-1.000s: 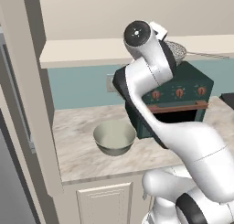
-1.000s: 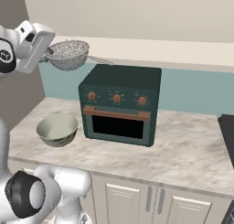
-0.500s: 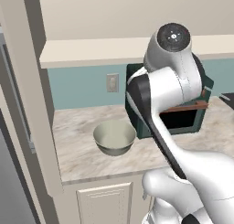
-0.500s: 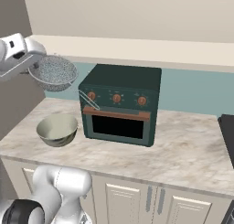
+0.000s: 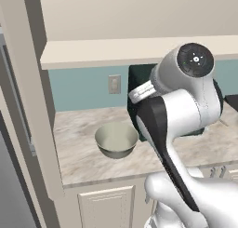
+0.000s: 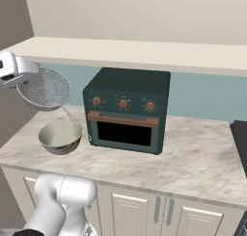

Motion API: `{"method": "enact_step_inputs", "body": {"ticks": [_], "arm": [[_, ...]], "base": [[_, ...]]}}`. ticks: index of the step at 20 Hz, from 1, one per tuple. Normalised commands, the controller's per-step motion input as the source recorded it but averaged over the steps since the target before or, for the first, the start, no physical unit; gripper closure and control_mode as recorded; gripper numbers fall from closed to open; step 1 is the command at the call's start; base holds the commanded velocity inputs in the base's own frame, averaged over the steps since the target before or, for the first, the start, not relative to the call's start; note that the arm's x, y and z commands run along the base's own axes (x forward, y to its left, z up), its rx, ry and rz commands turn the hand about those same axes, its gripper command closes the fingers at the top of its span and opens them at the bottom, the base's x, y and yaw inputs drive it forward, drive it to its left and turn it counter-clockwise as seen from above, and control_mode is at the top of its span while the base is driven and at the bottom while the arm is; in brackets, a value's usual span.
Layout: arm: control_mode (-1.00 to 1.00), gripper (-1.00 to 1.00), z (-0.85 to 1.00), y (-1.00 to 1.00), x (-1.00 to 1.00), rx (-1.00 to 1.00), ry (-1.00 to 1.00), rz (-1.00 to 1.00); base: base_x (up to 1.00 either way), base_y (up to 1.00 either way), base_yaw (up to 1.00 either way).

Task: Open the cabinet and setup a tea strainer by placing it in the bowl upright.

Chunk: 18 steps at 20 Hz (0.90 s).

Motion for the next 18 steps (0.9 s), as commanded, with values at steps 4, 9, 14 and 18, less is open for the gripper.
{"method": "enact_step_inputs", "body": {"ticks": [4,9,14,18], "arm": [[-1.00,1.00,-0.31,0.00,-0.28,0.00,-0.09,0.00],[-1.00,1.00,-0.47,0.02,-0.06,0.00,-0.03,0.00],[-1.00,1.00,-0.38,0.08,0.03,-0.01,0.00,0.00],[-1.00,1.00,-0.24,0.17,0.19,-0.03,0.00,0.00]], "base": [[0.00,0.00,0.00],[0.00,0.00,0.00],[0.00,0.00,0.00],[0.00,0.00,0.00]]}}
